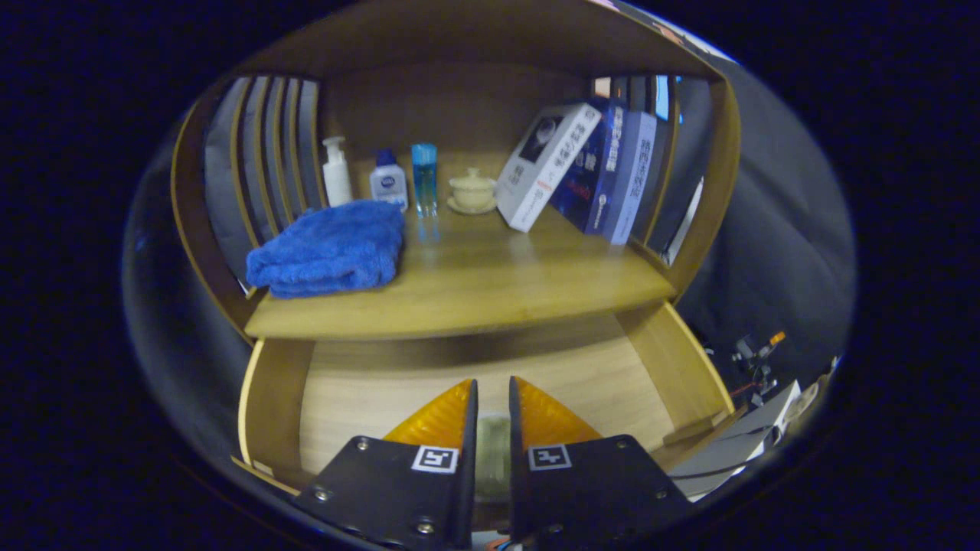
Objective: Pull open the drawer, take out the items inside it, and place them on the countertop above the cabinet.
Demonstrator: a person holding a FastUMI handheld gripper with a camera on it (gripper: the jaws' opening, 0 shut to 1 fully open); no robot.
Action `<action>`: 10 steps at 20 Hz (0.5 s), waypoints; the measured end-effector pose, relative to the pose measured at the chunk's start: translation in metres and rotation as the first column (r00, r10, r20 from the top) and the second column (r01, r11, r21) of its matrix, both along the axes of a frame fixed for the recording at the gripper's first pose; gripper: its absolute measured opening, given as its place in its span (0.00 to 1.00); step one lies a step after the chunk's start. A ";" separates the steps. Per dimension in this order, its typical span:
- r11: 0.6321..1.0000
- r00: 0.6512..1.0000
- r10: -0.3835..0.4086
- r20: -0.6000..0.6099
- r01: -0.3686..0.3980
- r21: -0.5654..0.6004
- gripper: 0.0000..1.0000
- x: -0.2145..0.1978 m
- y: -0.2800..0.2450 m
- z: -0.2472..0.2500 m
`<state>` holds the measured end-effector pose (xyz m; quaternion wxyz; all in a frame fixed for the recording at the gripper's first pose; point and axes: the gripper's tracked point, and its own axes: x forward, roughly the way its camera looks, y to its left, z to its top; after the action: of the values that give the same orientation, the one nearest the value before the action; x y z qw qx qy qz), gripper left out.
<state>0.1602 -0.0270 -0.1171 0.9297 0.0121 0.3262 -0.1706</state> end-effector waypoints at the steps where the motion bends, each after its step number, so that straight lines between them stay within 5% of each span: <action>1: 0.999 0.999 -0.033 -0.035 0.033 -0.013 0.19 -0.005 -0.008 -0.012; 4: 0.998 0.995 -0.054 -0.088 0.056 0.026 0.20 -0.009 -0.007 -0.028; 6: 0.996 0.992 -0.064 -0.107 0.070 0.055 0.40 -0.013 -0.009 -0.035; 10: 0.982 0.968 -0.081 -0.237 0.117 0.145 0.43 -0.019 -0.008 -0.074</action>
<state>0.1410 -0.0350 -0.1906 0.8722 0.0822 0.4430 -0.1907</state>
